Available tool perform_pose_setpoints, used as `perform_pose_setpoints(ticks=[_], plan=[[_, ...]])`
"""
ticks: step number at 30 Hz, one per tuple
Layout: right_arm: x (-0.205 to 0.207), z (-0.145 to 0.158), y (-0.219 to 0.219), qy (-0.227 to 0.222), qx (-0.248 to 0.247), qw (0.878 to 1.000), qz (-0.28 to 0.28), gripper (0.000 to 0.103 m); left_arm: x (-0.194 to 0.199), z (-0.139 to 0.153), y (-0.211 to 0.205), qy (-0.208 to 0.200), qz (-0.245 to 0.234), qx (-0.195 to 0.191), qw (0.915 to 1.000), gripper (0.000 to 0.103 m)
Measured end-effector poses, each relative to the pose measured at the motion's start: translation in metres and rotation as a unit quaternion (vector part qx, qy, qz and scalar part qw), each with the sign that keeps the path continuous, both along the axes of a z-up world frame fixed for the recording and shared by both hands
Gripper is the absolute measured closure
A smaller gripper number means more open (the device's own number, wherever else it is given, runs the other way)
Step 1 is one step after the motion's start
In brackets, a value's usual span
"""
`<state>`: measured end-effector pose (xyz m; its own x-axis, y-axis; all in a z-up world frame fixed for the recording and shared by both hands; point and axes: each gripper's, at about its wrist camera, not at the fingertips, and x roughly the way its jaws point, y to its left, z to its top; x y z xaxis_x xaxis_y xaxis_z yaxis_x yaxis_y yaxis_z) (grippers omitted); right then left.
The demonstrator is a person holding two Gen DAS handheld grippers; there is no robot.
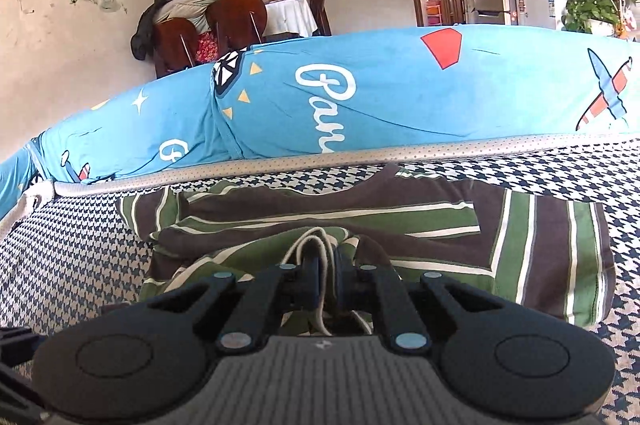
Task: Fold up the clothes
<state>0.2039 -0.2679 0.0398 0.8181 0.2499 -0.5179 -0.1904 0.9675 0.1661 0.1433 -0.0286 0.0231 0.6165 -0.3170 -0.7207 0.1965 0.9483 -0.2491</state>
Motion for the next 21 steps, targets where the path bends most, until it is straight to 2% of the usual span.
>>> perform_pose_setpoints(ticks=[3,8,10,15,17,21], plan=[[0.0,0.0,0.0,0.001,-0.007,1.0,-0.006,0.093,0.0,-0.002,-0.005,-0.017,-0.002,0.008,0.9998,0.0],[-0.002,0.001,-0.003,-0.003,-0.019,0.999,-0.03,0.093,0.007,-0.002,-0.002,-0.028,0.012,-0.026,0.9992,0.0],[-0.002,0.003,-0.007,-0.006,-0.018,0.999,-0.045,0.093,0.008,-0.002,-0.005,-0.036,0.009,-0.027,0.999,0.0],[-0.004,0.007,-0.013,-0.018,-0.024,0.997,-0.068,0.093,0.012,-0.005,-0.009,-0.031,-0.005,-0.062,0.9976,0.0],[-0.005,0.008,-0.014,-0.019,-0.024,0.997,-0.07,0.093,0.013,-0.006,-0.008,-0.023,-0.008,-0.088,0.9958,0.0],[-0.004,0.007,-0.014,-0.011,-0.025,0.997,-0.071,0.093,0.019,-0.012,-0.007,-0.008,0.005,-0.112,0.9936,0.0]])
